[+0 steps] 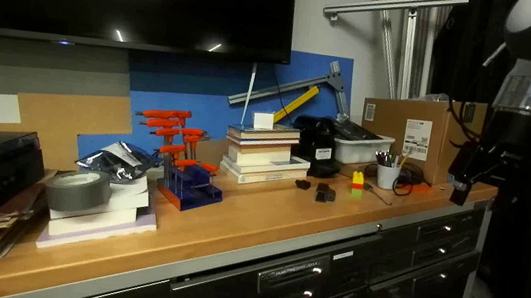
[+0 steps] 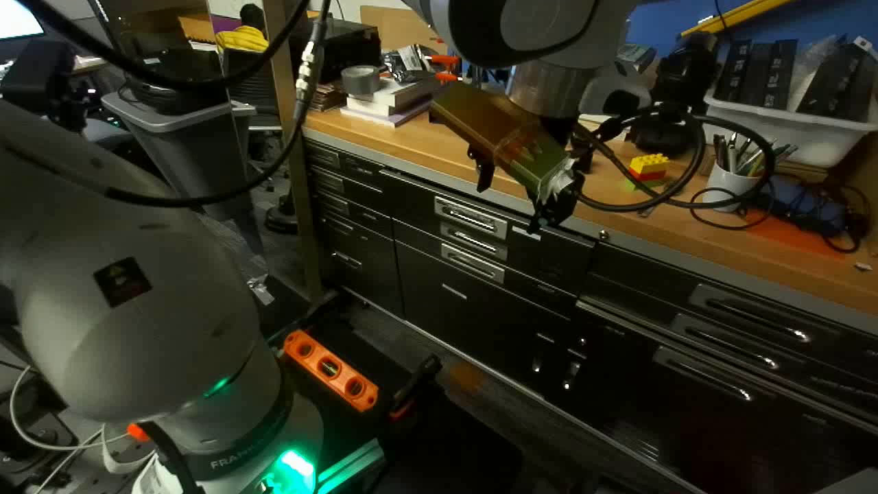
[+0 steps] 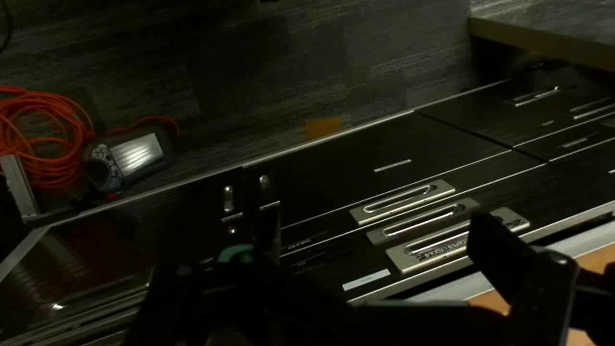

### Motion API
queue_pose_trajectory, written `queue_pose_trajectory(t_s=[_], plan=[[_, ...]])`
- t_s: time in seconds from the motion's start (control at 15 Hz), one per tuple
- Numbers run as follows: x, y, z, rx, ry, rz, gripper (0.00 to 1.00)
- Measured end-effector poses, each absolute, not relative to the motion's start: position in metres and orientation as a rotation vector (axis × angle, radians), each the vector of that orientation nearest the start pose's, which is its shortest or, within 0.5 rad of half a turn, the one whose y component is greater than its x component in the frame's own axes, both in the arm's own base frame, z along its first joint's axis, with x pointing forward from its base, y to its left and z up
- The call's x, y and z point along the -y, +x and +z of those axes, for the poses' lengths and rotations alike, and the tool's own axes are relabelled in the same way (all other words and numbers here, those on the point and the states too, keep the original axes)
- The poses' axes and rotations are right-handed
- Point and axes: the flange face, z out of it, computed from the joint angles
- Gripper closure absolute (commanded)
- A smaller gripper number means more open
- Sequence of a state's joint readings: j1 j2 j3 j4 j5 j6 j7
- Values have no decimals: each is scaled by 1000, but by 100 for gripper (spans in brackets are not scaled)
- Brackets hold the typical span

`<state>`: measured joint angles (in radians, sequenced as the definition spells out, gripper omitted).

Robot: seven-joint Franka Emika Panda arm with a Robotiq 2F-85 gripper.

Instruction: Open the top middle drawer and remove three black objects from the drawer

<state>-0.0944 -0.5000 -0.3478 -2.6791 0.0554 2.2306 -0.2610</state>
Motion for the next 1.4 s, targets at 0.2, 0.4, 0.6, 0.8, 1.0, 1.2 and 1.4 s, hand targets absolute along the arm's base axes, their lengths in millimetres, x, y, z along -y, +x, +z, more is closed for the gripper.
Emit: queue_pose_trajectory(t_s=[0.2,0.4,0.6,0.8,1.0,1.2,1.4], plan=[[155,346,388,-261,-2939,-143,0],[155,346,389,-261,-2939,-144,0],[153,346,384,-271,-2945,-129,0],[146,354,374,-371,-2970,-166,0],[126,368,355,-498,-2995,-223,0],[103,382,329,-641,-2998,-271,0],[85,398,302,-823,-2958,-348,0]])
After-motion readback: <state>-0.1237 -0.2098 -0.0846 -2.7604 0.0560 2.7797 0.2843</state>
